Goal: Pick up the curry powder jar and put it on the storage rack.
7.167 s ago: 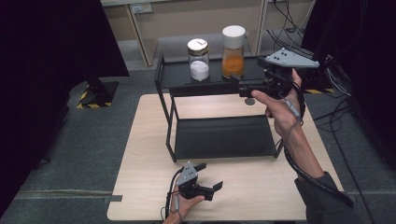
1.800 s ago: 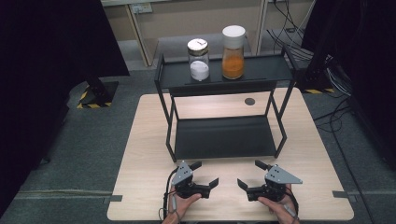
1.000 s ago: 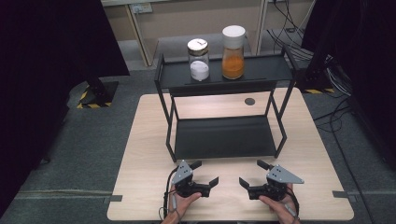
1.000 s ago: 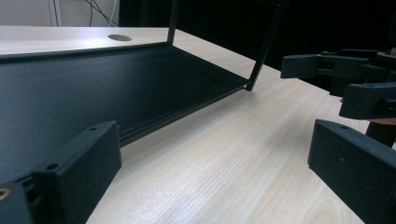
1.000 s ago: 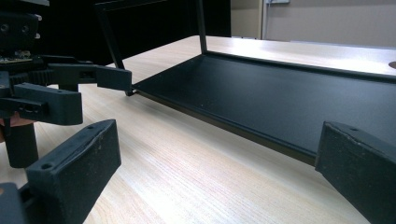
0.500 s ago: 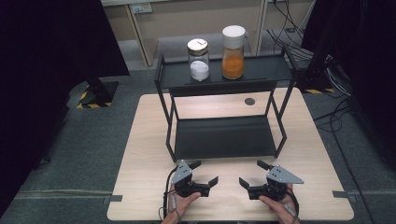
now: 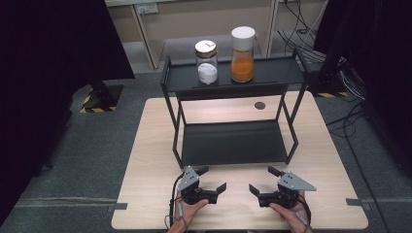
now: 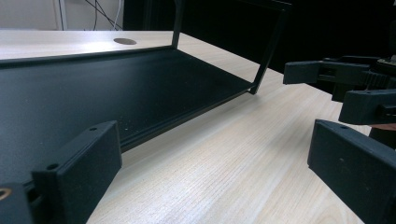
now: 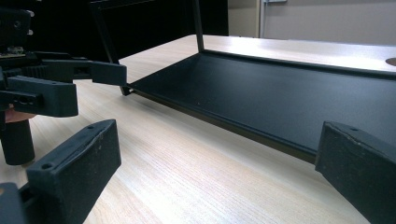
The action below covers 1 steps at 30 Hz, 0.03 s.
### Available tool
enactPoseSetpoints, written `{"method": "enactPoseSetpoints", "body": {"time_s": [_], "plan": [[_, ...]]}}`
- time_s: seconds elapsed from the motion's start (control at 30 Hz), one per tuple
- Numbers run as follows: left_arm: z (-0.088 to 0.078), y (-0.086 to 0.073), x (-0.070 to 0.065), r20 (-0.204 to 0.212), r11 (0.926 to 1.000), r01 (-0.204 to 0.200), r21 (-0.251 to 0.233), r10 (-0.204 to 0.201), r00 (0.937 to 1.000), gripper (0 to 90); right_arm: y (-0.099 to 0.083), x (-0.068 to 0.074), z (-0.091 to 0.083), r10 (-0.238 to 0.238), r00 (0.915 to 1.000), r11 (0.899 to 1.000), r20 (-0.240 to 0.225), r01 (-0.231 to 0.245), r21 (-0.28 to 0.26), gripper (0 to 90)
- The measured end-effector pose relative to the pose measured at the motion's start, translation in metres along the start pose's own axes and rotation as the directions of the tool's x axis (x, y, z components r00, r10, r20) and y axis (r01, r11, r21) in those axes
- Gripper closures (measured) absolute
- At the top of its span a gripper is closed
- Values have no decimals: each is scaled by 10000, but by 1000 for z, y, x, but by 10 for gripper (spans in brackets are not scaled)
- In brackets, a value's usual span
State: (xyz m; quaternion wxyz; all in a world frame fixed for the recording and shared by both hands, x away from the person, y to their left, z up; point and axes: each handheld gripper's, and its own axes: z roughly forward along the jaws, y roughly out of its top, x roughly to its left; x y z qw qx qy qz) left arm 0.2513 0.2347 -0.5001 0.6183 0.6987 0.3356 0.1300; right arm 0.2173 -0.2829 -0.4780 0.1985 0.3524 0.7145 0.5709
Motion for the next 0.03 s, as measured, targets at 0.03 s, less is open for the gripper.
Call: {"method": "enactPoseSetpoints", "body": {"time_s": [0.03], "plan": [[0, 0, 0, -4, 10000, -2, -3, 2, 10000, 22, 0, 0, 0, 0, 10000, 10000, -3, 0, -3, 3]]}}
